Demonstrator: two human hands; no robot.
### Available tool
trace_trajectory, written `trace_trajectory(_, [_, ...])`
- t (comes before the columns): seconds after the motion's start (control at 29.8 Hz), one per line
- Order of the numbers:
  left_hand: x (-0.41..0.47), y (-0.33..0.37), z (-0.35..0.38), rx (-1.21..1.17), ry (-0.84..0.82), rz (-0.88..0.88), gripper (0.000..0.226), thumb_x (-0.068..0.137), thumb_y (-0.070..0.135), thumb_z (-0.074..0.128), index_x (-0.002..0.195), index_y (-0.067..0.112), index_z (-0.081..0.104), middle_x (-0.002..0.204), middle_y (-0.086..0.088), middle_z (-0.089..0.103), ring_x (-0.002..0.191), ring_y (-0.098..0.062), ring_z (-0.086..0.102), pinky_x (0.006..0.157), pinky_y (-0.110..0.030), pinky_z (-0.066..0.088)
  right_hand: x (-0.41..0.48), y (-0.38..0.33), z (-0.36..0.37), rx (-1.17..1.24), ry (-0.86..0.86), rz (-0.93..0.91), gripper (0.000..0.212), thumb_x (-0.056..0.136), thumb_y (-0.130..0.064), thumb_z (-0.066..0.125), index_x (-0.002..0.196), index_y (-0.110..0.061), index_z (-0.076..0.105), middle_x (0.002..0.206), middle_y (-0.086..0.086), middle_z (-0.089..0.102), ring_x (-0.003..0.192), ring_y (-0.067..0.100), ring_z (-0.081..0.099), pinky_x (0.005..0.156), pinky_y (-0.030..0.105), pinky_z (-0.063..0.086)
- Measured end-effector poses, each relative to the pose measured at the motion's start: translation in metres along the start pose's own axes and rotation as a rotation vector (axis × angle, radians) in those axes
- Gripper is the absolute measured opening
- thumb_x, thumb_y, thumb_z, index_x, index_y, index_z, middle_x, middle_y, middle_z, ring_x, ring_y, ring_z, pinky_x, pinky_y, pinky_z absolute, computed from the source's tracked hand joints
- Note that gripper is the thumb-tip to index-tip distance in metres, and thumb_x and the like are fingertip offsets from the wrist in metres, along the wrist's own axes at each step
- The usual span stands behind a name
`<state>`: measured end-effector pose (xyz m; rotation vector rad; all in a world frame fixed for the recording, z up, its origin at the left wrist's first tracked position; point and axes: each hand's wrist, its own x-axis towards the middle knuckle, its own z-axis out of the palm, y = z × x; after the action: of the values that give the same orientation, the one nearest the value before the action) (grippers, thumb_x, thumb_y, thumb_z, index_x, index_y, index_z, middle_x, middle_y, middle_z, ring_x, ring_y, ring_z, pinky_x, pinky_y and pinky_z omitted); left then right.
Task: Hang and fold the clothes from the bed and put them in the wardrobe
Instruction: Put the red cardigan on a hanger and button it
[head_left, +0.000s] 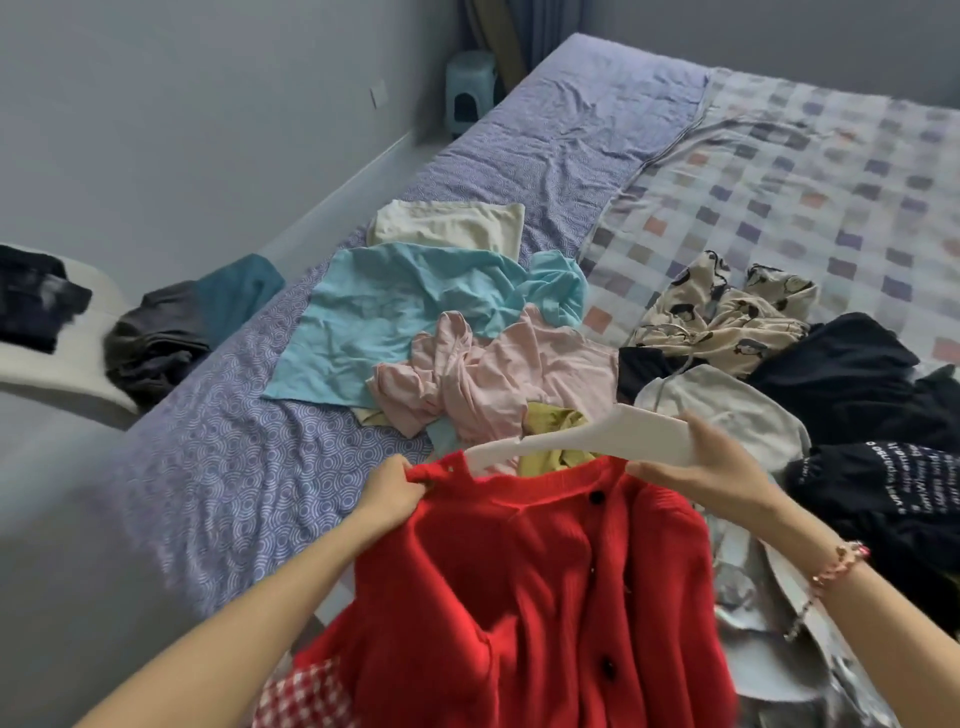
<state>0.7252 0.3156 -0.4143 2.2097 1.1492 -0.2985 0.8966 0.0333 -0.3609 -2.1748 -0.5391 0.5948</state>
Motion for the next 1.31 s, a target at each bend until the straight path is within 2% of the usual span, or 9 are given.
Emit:
trace_trajectory(0.24, [-0.062,0.020,-0.026,0.018,0.125,0.037,0.026,0.092,0.016,0.049,0.092,-0.004,0.067,0.102,-0.028,0.065,0.102,-0.041,0.058,0.078,-0.038,0.042,-0.065,-0.023,-0.010,-0.140,-0.107,-0.074,0.043,0.063,-0.036,0.085,0.081,-0.029,0.047,0.076,-0.008,0.055,0.067,0.009,0.052,0.057,0.017,0.039])
trace_trajectory(0.4, [-0.126,0.039,-0.054,-0.249,-0.100,0.119,0.029,0.092,0.015,0.054,0.063,0.014,0.059,0.056,-0.002,0.060,0.059,-0.012,0.054,0.054,-0.025,0.035,-0.089,-0.044,0.044,-0.479,-0.143,-0.051,0.088,0.072,-0.050,0.071,0.141,-0.027,0.022,0.112,0.006,0.060,0.105,0.025,0.058,0.083,0.031,0.043])
trace_trajectory(0.47, [-0.169,0.048,-0.063,-0.457,-0.234,0.159,0.024,0.092,0.014,0.056,0.068,0.016,0.060,0.047,0.010,0.057,0.049,-0.002,0.051,0.052,-0.017,0.038,-0.098,-0.046,0.065,-0.272,-0.166,-0.056,0.106,0.068,-0.045,0.075,0.148,-0.030,0.006,0.107,0.008,0.064,0.099,0.024,0.061,0.085,0.031,0.047])
trace_trajectory(0.57, [-0.216,0.047,-0.066,-0.649,-0.499,0.202,0.016,0.087,0.021,0.064,0.072,0.016,0.067,0.061,0.008,0.064,0.055,-0.003,0.056,0.058,-0.014,0.043,-0.102,-0.043,0.095,0.213,-0.368,-0.120,0.111,0.056,-0.038,0.083,0.147,-0.028,0.020,0.103,0.003,0.067,0.087,0.012,0.063,0.084,0.031,0.054])
trace_trajectory(0.71, [-0.222,0.025,-0.077,0.177,-0.835,0.374,0.016,0.083,0.040,0.063,0.082,0.024,0.064,0.077,0.007,0.059,0.068,-0.002,0.050,0.067,-0.020,0.043,-0.110,-0.050,0.126,0.340,-0.375,-0.180,0.041,0.060,-0.032,0.074,0.094,-0.010,0.063,0.083,-0.002,0.064,0.075,0.009,0.054,0.066,0.039,0.048])
trace_trajectory(0.87, [-0.185,0.019,-0.091,0.518,-0.093,0.538,0.089,0.057,0.072,0.054,0.129,0.021,0.047,0.126,0.004,0.047,0.119,-0.013,0.045,0.100,-0.022,0.032,-0.106,-0.066,0.101,0.165,-0.238,-0.326,0.041,0.049,-0.034,0.068,0.076,-0.006,0.055,0.067,-0.005,0.054,0.062,0.003,0.047,0.055,0.040,0.046])
trace_trajectory(1.07, [-0.181,0.024,-0.066,0.036,-0.413,0.696,0.028,0.061,0.069,0.064,0.083,0.053,0.059,0.072,0.030,0.059,0.070,0.013,0.052,0.067,-0.009,0.040,-0.133,-0.084,0.074,0.104,-0.225,-0.309,0.037,0.053,-0.044,0.073,0.079,-0.026,0.053,0.071,-0.010,0.060,0.065,-0.002,0.052,0.061,0.025,0.046])
trace_trajectory(1.18, [-0.184,0.023,-0.080,-0.067,-0.289,0.712,0.033,0.057,0.079,0.060,0.078,0.053,0.059,0.058,0.030,0.053,0.055,0.012,0.045,0.055,-0.010,0.036,-0.131,-0.070,0.047,0.364,-0.204,-0.162,0.030,0.076,-0.025,0.076,0.093,-0.024,0.052,0.082,-0.003,0.066,0.073,0.005,0.060,0.068,0.019,0.047])
trace_trajectory(1.31, [-0.185,0.008,-0.102,-0.138,-0.114,0.706,0.022,0.047,0.073,0.062,0.064,0.058,0.059,0.050,0.031,0.052,0.048,0.011,0.045,0.050,-0.007,0.033,-0.116,-0.024,0.006,0.533,0.193,0.109,0.005,0.091,-0.001,0.054,0.089,-0.006,0.054,0.087,0.019,0.061,0.064,0.013,0.059,0.057,0.019,0.048])
